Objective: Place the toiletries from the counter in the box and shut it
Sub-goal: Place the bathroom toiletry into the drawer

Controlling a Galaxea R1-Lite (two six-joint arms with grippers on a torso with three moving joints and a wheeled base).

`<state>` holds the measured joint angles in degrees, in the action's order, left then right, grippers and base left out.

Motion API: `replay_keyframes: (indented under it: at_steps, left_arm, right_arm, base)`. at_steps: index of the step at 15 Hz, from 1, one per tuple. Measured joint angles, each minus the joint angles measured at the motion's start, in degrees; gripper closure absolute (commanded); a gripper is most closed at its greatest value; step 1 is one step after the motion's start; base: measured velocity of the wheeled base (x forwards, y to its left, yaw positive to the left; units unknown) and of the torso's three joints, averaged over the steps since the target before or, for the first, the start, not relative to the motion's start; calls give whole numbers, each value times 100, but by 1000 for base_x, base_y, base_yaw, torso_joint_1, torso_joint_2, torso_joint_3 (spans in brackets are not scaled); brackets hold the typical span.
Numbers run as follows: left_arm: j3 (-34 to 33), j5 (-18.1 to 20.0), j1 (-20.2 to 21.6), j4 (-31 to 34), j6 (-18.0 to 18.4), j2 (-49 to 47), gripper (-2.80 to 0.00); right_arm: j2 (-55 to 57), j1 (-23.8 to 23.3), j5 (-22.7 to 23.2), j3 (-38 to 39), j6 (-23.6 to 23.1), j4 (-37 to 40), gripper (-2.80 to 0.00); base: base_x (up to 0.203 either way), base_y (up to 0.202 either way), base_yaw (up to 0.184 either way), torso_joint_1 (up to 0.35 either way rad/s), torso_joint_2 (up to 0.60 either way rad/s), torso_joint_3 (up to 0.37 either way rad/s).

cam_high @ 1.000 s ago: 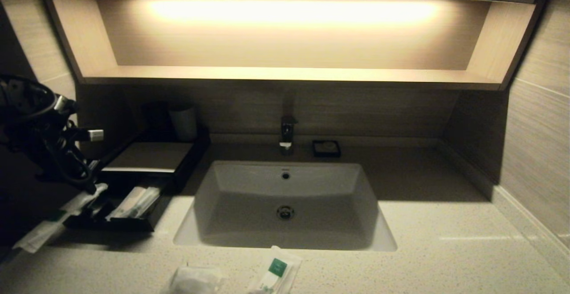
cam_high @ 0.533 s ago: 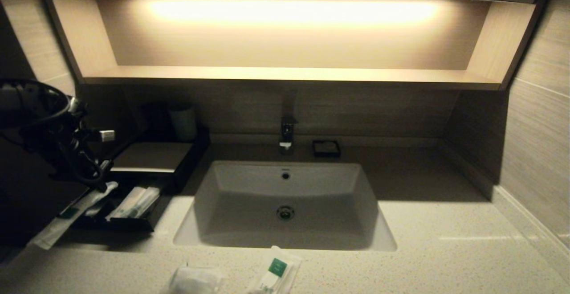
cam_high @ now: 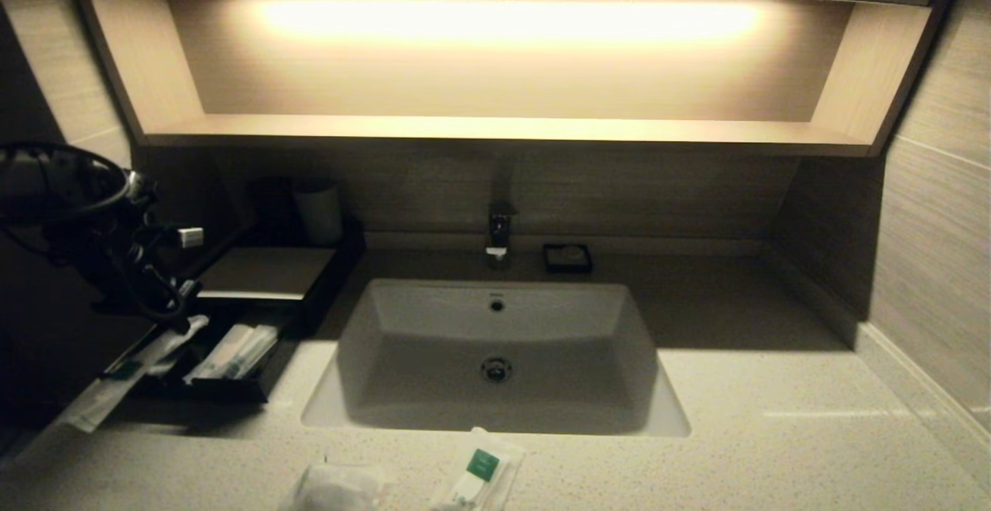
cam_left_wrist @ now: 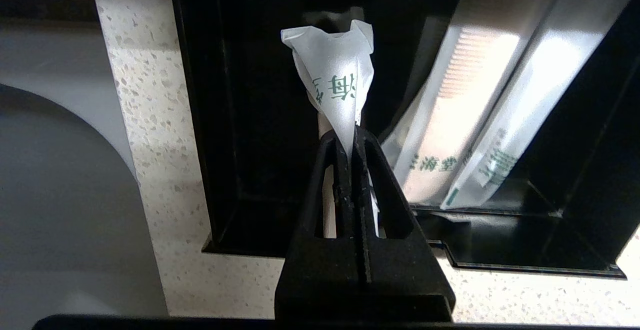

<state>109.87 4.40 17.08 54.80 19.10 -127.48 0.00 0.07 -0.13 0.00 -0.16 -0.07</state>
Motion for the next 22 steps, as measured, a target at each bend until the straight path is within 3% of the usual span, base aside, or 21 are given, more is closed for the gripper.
replay_keyframes:
  at_steps: [22]
  left_arm:
    - [-10, 33, -10, -593, 11, -267, 0]
  right_arm:
    - [0, 0, 2, 0, 2, 0, 0]
  base:
    - [0, 0, 0, 0, 0, 0]
